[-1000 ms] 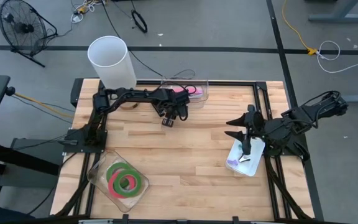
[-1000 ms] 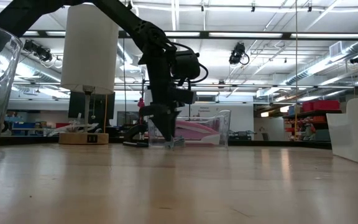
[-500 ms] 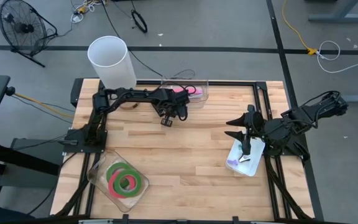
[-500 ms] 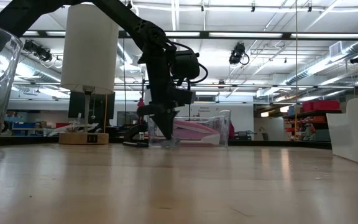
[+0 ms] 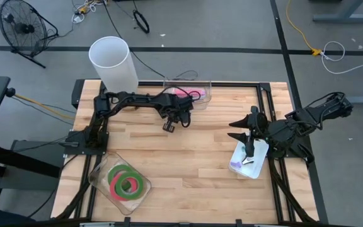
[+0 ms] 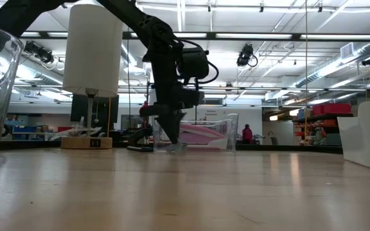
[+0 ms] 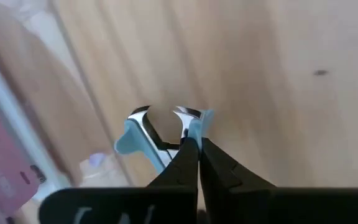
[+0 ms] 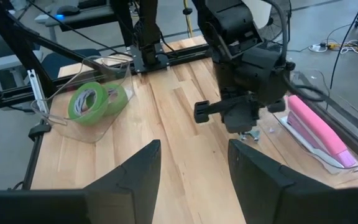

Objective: Pick and place Stapler, Stapler remover, tape
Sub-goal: Put the blue staple remover into the white bin

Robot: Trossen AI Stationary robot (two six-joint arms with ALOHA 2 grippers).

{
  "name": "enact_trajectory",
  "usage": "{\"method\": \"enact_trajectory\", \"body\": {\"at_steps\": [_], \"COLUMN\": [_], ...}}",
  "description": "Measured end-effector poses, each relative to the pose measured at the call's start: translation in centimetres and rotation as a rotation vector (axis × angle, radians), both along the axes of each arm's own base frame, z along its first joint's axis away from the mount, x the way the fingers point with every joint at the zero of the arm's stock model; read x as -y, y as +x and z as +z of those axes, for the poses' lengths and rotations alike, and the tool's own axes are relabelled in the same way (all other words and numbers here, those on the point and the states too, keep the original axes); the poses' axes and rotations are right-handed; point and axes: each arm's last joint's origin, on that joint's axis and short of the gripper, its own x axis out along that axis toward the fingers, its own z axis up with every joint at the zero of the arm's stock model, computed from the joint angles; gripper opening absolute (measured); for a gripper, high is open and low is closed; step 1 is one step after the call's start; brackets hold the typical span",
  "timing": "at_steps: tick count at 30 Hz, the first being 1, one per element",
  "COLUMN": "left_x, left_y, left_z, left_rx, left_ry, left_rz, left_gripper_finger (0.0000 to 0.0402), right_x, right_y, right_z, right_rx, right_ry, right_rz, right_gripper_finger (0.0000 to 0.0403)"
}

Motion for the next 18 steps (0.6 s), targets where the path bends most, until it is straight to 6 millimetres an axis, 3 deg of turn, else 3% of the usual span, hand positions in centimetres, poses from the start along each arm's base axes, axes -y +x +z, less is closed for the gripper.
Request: {"method": "enact_trajectory", "body": {"at_steps": [6, 11, 18], "left_x": [2.0, 2.8, 3.3], "left_y": [0.4, 1.3, 2.2], "left_z": [0.8, 2.6, 7.9], "left_rx": [0.014, 0.074, 0.209], "left_ry": [-0.003, 0.021, 0.046], "left_rz": [-0.049, -0.068, -0.061], "left_gripper_finger": [0.0002, 0.0001, 0.0001], "right_x": [0.0, 0.0, 0.2], "right_y": [0.0, 0.0, 0.1], "right_z": [0.0, 0.1, 0.6], "right_rx": [0.0, 0.009, 0.059], "right_ry": [-0.007, -0.021, -0.067], "right_rz": [0.004, 0.002, -0.061], "right_gripper_finger": [0.0185, 0.0185, 0.0185]}}
